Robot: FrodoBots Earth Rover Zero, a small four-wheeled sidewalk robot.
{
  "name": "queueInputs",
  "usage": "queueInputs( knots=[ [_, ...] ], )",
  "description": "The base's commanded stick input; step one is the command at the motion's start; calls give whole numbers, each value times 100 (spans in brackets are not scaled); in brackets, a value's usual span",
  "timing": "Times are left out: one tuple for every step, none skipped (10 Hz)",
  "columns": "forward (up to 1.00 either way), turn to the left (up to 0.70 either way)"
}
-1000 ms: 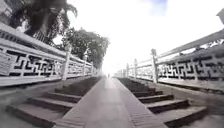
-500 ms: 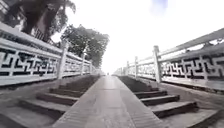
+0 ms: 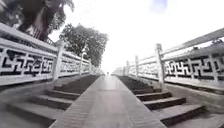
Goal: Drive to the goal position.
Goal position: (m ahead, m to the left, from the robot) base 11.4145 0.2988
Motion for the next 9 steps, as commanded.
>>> queueInputs(
  knots=[
    [45, 0],
    [45, 0],
    [45, 0],
    [45, 0],
    [45, 0],
    [45, 0],
    [45, 0],
    [45, 0],
    [45, 0]
  ],
)
